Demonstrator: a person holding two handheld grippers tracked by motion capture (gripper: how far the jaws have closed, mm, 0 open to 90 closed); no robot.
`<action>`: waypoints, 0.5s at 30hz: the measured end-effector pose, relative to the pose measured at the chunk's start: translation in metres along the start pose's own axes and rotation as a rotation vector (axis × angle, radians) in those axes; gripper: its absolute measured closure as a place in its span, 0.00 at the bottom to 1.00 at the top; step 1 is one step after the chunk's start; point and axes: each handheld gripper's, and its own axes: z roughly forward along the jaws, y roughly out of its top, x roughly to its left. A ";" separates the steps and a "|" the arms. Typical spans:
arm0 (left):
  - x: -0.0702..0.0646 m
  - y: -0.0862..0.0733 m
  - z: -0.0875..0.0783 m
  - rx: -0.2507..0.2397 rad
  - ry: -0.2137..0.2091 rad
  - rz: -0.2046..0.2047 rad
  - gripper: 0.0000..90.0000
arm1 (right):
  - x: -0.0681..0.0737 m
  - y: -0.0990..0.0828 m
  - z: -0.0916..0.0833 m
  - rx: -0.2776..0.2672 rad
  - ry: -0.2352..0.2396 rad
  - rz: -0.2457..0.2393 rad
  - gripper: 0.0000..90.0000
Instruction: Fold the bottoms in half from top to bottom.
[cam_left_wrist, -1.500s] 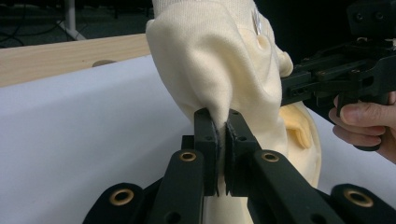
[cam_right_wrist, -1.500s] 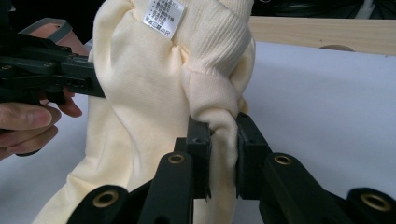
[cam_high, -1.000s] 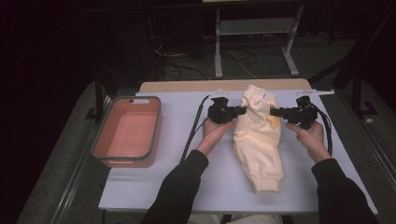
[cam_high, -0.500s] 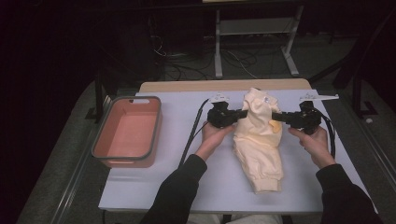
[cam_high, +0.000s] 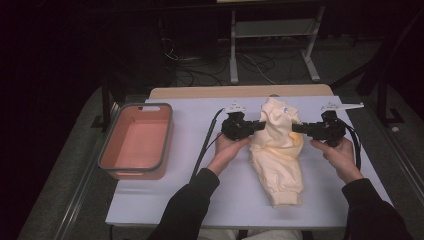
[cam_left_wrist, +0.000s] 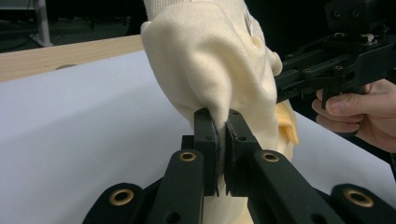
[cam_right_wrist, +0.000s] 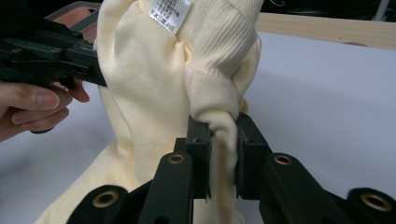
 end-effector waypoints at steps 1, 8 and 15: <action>-0.001 -0.001 -0.001 0.000 -0.003 0.003 0.95 | 0.001 0.000 -0.001 0.003 0.001 -0.002 0.86; -0.007 -0.007 -0.004 0.013 -0.020 0.010 0.95 | 0.003 -0.006 -0.005 0.016 0.021 0.004 0.86; -0.016 -0.016 -0.008 0.029 -0.041 0.022 0.95 | 0.006 -0.011 -0.009 0.043 0.034 0.005 0.86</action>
